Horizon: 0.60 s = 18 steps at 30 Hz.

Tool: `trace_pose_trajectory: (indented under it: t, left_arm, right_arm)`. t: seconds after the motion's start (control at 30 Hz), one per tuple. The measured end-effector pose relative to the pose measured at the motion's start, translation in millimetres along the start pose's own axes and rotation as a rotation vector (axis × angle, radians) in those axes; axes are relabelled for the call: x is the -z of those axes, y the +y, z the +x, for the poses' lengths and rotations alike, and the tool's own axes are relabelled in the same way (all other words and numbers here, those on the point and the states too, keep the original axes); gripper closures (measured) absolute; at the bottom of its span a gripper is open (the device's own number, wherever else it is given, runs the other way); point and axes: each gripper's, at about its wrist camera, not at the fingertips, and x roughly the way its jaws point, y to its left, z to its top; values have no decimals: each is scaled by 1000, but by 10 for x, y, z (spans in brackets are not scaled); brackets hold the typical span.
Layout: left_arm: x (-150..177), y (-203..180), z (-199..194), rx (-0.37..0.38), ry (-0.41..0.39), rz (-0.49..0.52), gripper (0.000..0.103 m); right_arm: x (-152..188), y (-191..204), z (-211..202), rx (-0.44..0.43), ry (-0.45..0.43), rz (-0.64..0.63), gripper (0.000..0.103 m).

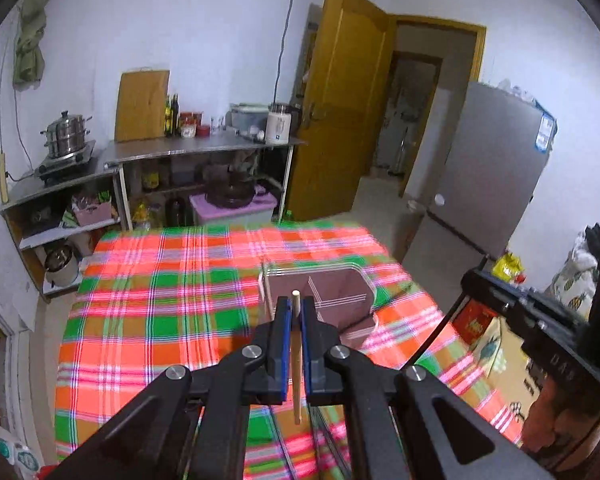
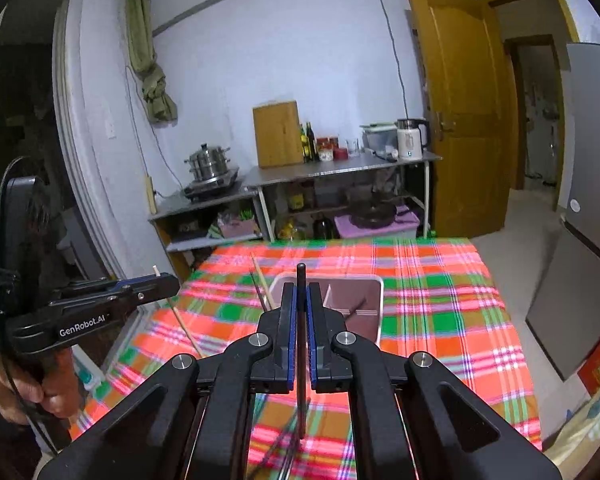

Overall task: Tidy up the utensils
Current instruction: 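Lift both held chopsticks and carry them over the pink basket, then open both tools to drop the chopsticks into the pink basket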

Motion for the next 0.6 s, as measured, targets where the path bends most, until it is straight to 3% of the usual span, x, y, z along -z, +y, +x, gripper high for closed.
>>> trace_pose_trajectory:
  t: [0.33,0.6]
  left_arm:
    - [-577,-40,28,25,-105,-17,99]
    - [-714,6,241,23,-143,-25,99]
  right_arm:
    - [-445,26,29,-9,-119,22,99]
    - [-617,17,173,-5,-176,22,99]
